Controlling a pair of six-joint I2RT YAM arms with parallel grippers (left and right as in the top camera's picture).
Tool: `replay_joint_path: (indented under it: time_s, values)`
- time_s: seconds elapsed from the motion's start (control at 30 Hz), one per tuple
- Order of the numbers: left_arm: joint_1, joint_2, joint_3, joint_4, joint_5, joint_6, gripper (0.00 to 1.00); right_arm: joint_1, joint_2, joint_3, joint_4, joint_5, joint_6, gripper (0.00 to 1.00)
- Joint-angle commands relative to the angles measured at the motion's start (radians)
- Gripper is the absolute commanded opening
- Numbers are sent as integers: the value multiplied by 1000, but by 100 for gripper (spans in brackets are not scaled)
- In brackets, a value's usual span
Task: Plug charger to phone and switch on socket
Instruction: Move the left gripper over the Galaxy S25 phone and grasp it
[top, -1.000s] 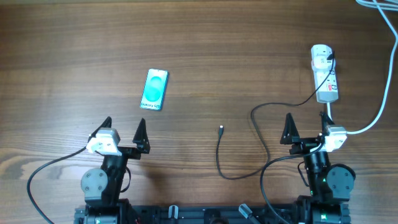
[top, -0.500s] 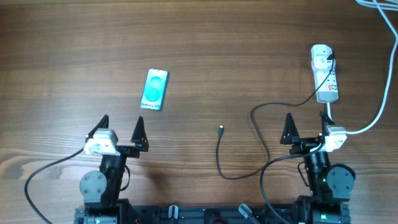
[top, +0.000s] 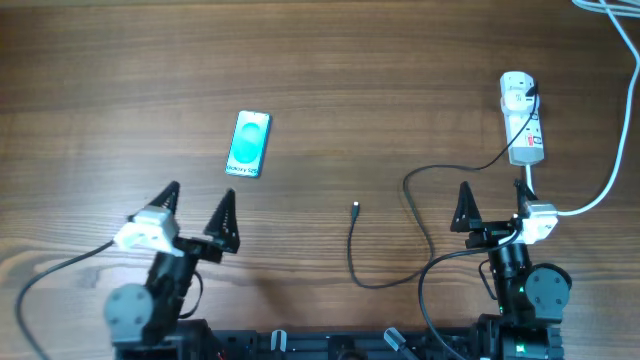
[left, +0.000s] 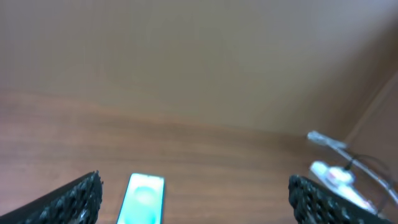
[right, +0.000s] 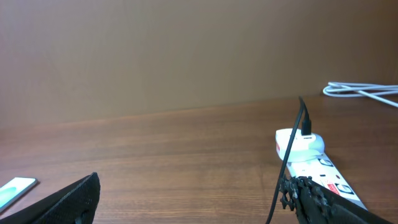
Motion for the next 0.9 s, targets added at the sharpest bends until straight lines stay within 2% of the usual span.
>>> replay_joint_path:
  time_s: [0.0,0.13,0.33,0.53,0.63,0.87]
  values:
    - [7,156,291,-137,26,-20,100,-3,-11,-1,2,-13,13,100]
    - [7,426,650,-422,42,47,100,-3,-11,-1,2,-13,13,100]
    - [7,938,1323,-990,40,190,100,-3,-11,-1,2,-13,13,100]
    - [6,1416,1926,-1456,36,192,100,-3,-11,-1,2,-13,13,100]
    - [6,1551,2029,-1499,34,184,100,-3,-11,-1,2,-13,13,100]
    - [6,1771,2030,-1407,25,185,100,-3,-11,-1,2,-13,13,100]
